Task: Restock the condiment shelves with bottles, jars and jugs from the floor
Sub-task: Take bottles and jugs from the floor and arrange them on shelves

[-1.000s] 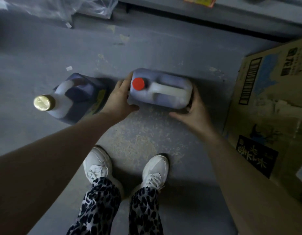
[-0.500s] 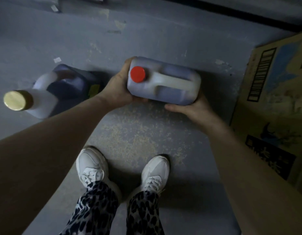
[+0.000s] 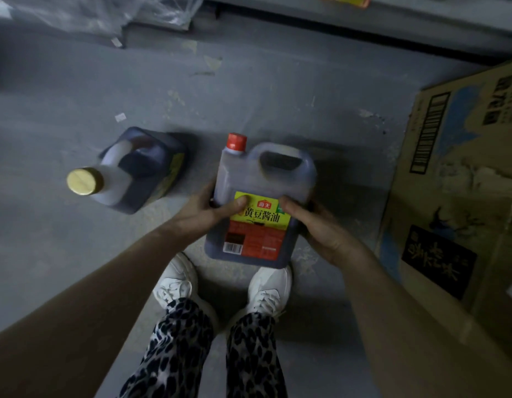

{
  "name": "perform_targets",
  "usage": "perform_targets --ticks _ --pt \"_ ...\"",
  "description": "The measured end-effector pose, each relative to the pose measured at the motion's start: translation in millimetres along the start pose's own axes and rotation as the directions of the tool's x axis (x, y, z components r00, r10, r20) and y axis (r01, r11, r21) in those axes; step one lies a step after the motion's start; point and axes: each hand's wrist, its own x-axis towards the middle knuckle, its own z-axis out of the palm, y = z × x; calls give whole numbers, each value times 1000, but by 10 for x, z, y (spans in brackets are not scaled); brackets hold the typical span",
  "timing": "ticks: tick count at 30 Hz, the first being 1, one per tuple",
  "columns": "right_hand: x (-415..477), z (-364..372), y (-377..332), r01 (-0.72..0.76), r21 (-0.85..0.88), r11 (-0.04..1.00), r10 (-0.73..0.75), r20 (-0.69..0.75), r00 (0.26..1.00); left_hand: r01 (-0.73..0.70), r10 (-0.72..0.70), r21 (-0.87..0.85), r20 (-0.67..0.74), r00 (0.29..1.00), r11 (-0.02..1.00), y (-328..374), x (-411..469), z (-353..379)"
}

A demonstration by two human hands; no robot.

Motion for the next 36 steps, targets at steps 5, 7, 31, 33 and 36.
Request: perform_targets --ticks 5,7,31,33,36 --pt "-319 213 -86 16 48 999 -13 -62 998 49 -52 -88 -27 998 995 138 -298 47" --pt "-444 261 -176 26 32 999 -25 -47 999 52 -57 -120 -45 997 991 206 -413 54" --pt "-3120 1085 -1694 189 11 982 -187 -124 975 -46 48 -52 41 998 998 2106 -2877 -8" --pt "-3416 1142 -1823 190 0 982 -188 -134 973 -70 71 -23 29 997 997 2295 -3153 5" --pt "-3835 1250 -1980 195 -3 981 -193 -163 968 -106 106 33 -5 994 994 2546 -3539 28"
